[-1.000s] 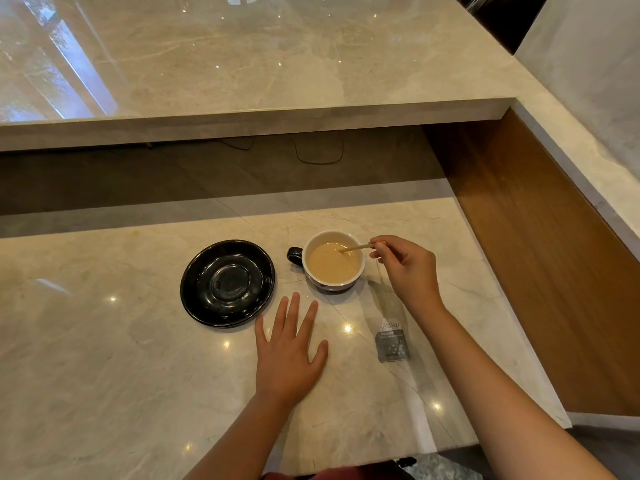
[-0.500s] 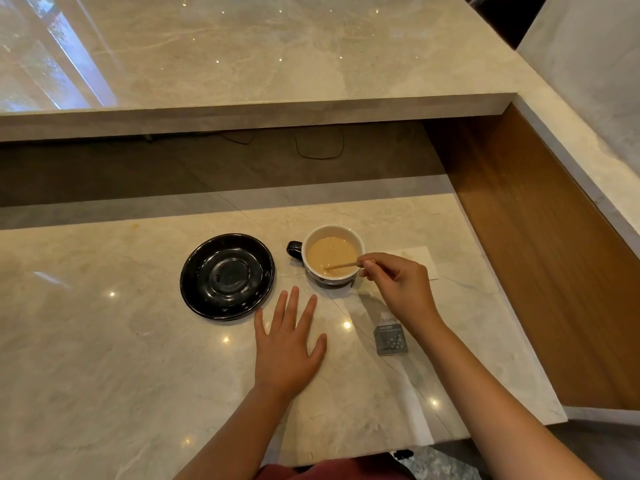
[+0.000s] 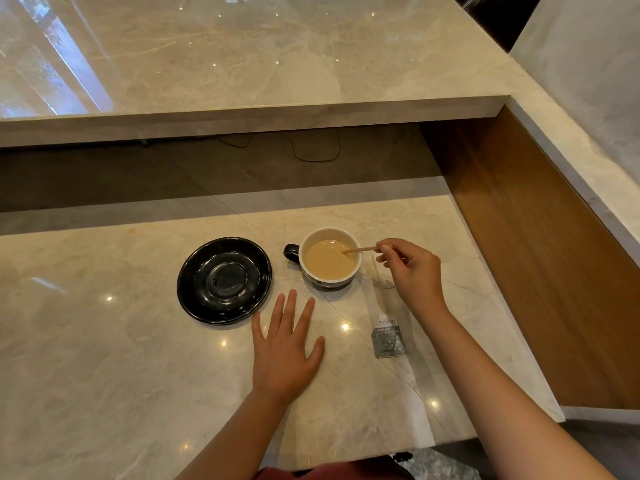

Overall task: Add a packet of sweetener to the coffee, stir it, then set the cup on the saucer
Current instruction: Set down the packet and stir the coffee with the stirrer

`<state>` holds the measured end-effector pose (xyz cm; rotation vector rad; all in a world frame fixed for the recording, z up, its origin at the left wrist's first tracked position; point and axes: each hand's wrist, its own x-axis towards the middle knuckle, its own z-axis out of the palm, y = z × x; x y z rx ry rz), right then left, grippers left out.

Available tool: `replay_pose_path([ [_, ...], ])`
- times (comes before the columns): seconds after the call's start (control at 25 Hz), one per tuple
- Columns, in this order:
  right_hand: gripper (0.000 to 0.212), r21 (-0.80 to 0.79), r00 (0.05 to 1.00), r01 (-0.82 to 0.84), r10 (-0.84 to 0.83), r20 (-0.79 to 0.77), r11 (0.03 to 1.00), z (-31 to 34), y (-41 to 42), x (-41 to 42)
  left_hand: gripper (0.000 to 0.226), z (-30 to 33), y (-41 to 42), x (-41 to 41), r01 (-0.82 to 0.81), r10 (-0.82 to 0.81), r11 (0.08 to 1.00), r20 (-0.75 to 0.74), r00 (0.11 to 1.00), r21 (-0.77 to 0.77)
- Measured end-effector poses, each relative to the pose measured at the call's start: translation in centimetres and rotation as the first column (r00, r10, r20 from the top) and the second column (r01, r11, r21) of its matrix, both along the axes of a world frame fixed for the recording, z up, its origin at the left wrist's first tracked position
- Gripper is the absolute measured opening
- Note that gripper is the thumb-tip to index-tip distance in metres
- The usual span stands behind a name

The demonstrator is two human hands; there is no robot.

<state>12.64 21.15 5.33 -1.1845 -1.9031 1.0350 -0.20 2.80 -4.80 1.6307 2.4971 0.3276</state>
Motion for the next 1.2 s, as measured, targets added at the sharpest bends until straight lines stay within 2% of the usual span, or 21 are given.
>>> replay_pose_path([
  [0.28, 0.013, 0.042, 0.989, -0.109, 0.104, 0.107, 0.993, 0.3, -1.3, 0.8, 0.064, -0.1, 0.0, 0.0, -0.002, 0.002, 1.0, -0.012, 1.0, -0.005],
  [0.4, 0.014, -0.003, 0.988, -0.143, 0.143, 0.055, 0.99, 0.1, -2.6, 0.4, 0.064, -0.1, 0.1, 0.0, -0.011, 0.011, 1.0, -0.014, 1.0, -0.006],
  [0.56, 0.018, -0.048, 0.994, -0.11, 0.11, -0.004, 0.993, -0.2, -3.2, -1.4, 0.064, -0.3, 0.1, 0.0, -0.015, 0.015, 1.0, -0.015, 1.0, -0.01],
  [0.84, 0.016, 0.143, 0.997, -0.062, 0.055, 0.05, 0.988, 0.3, -0.5, -1.2, 0.063, -0.1, 0.0, 0.1, -0.01, 0.01, 1.0, -0.011, 1.0, 0.008],
  [1.04, 0.012, 0.259, 0.972, -0.176, 0.125, 0.199, 0.95, 0.7, 0.4, 0.5, 0.063, -0.2, 0.0, 0.0, -0.008, 0.008, 1.0, -0.008, 1.0, 0.012],
  [1.12, 0.012, 0.261, 0.964, -0.21, 0.154, 0.218, 0.942, 1.0, 0.4, 0.8, 0.063, -0.2, 0.0, 0.0, -0.003, 0.003, 1.0, -0.005, 1.0, 0.016],
  [1.2, 0.012, 0.185, 0.965, -0.22, 0.185, 0.187, 0.958, 1.1, -0.2, 0.8, 0.063, -0.2, 0.0, 0.0, -0.003, 0.003, 1.0, -0.002, 1.0, 0.022],
])
